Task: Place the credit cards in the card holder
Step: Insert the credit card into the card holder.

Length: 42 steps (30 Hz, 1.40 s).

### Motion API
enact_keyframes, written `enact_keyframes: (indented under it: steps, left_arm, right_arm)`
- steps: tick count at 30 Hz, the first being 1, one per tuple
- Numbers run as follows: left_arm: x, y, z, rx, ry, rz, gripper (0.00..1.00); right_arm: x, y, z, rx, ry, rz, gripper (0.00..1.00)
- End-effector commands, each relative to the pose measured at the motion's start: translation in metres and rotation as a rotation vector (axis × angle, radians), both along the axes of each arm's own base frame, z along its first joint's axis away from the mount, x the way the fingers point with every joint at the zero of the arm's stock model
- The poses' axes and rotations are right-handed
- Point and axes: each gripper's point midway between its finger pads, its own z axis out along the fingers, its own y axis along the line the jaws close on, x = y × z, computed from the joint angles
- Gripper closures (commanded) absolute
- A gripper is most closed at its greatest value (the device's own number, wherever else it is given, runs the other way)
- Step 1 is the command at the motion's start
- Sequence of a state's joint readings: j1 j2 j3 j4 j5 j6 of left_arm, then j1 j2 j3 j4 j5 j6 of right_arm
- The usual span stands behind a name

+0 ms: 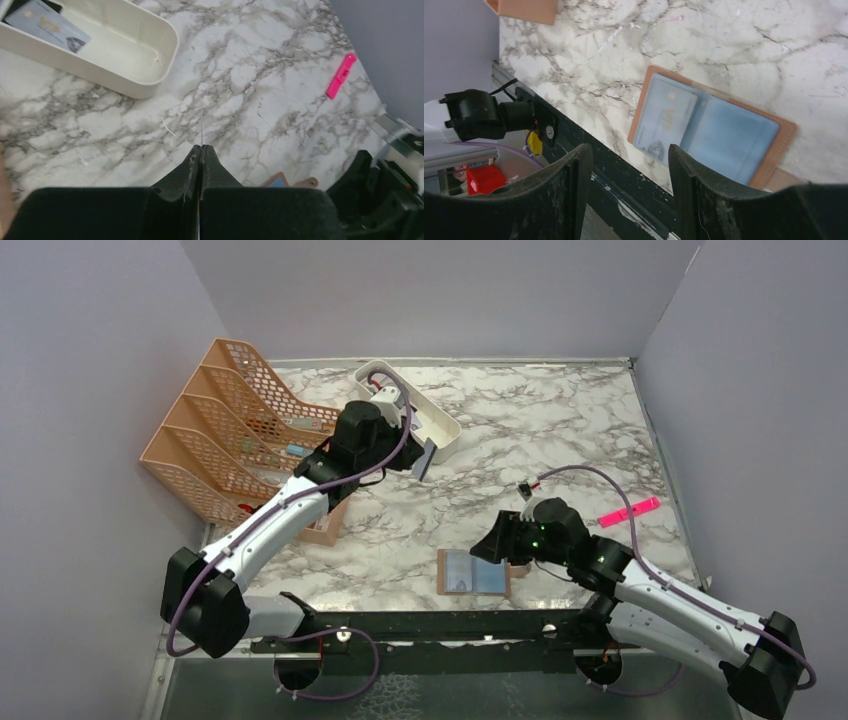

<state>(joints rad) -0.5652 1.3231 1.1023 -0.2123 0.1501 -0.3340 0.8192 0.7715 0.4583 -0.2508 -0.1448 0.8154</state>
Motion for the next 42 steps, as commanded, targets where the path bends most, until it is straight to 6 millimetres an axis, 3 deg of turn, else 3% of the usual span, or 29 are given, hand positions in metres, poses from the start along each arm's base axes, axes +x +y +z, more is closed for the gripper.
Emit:
enact_keyframes:
  steps: [1,4,10,14,18,22,42]
  left_arm:
    - [-0.034,-0.020,0.020,-0.251,0.049,-0.076,1.00]
    - [-0.051,-0.021,0.005,-0.329,0.117,-0.087,1.00]
    - [-0.089,-0.032,-0.046,-0.460,0.288,-0.103,1.00]
    - [-0.108,-0.038,-0.072,-0.473,0.356,-0.077,1.00]
    - [-0.118,-0.039,-0.083,-0.510,0.385,-0.037,1.00]
    - [-0.126,-0.043,-0.089,-0.526,0.390,-0.014,1.00]
    - [-0.159,-0.066,-0.146,-0.553,0.468,0.115,1.00]
  right_arm:
    - [-0.003,-0.025,-0.029,-0.112,0.070,-0.101,0.39]
    - [-0.007,-0.032,-0.039,-0.142,0.092,-0.115,0.39]
    - [-0.012,-0.030,-0.043,-0.111,0.112,-0.108,0.39]
    - [-0.014,-0.033,-0.050,-0.125,0.138,-0.125,0.40]
    - [-0.015,-0.046,-0.068,-0.198,0.177,-0.175,0.41]
    - [-0.013,-0.056,-0.071,-0.252,0.185,-0.222,0.41]
    - [-0.012,-0.061,-0.087,-0.293,0.201,-0.235,0.44]
